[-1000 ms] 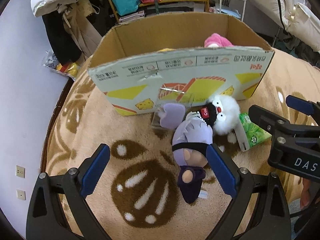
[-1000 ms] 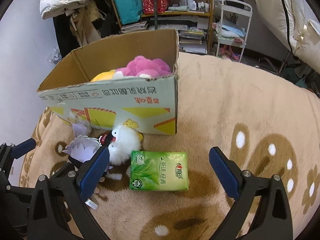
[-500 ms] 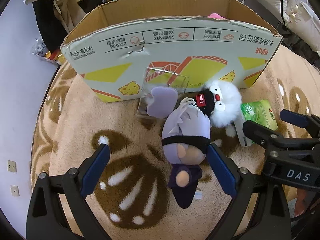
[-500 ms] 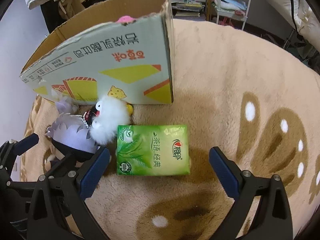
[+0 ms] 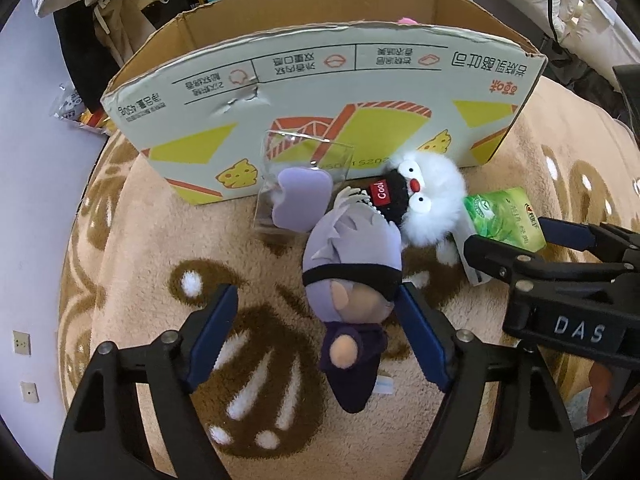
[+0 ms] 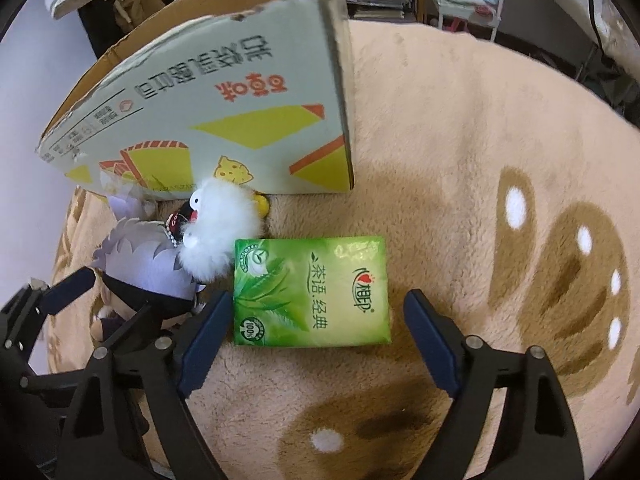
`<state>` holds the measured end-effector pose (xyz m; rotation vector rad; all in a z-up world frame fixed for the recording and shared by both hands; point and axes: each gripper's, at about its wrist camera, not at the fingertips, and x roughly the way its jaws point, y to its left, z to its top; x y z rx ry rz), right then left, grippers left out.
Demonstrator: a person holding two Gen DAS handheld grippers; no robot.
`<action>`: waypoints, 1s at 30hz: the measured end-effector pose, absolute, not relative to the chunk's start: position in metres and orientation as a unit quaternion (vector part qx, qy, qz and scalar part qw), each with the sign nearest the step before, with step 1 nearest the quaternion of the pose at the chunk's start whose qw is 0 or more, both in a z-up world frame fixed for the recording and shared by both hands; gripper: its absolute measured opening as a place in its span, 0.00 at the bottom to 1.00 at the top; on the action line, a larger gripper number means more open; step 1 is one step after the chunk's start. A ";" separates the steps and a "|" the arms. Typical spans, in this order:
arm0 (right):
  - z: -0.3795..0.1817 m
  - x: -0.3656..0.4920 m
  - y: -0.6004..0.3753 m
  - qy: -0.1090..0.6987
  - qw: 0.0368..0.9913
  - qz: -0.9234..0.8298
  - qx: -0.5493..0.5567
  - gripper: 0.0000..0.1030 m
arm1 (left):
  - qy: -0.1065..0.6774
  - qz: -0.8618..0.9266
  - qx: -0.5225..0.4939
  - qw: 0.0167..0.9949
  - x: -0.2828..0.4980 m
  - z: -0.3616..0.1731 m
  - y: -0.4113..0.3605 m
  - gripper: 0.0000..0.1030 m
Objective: Organize soft objects
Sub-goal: 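Grasp the purple-haired doll with the left tool while the right tool grasps the green tissue pack, then lift the doll and green tissue pack with both tools over the box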
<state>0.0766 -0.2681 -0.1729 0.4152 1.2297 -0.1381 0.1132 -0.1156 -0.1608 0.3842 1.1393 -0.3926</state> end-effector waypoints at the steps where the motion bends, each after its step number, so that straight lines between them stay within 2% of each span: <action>1: -0.174 0.077 -0.270 0.573 0.793 -0.064 0.195 0.87 | 0.533 -0.183 0.180 0.806 0.113 -0.161 -0.116 0.78; 3: -0.177 0.077 -0.273 0.574 0.791 -0.059 0.205 0.82 | 0.537 -0.184 0.179 0.804 0.112 -0.162 -0.116 0.76; 5: -0.177 0.077 -0.275 0.574 0.790 -0.056 0.208 0.78 | 0.543 -0.190 0.177 0.799 0.113 -0.165 -0.116 0.71; 7: -0.177 0.077 -0.274 0.576 0.790 -0.055 0.202 0.77 | 0.544 -0.195 0.179 0.796 0.112 -0.166 -0.117 0.66; 14: -0.176 0.076 -0.271 0.575 0.792 -0.054 0.200 0.76 | 0.548 -0.214 0.186 0.787 0.103 -0.166 -0.124 0.43; 19: -0.170 0.075 -0.267 0.569 0.798 -0.054 0.191 0.76 | 0.545 -0.213 0.198 0.786 0.095 -0.163 -0.125 0.38; 30: -0.149 0.068 -0.269 0.546 0.819 -0.069 0.161 0.76 | 0.539 -0.181 0.184 0.802 0.081 -0.149 -0.110 0.37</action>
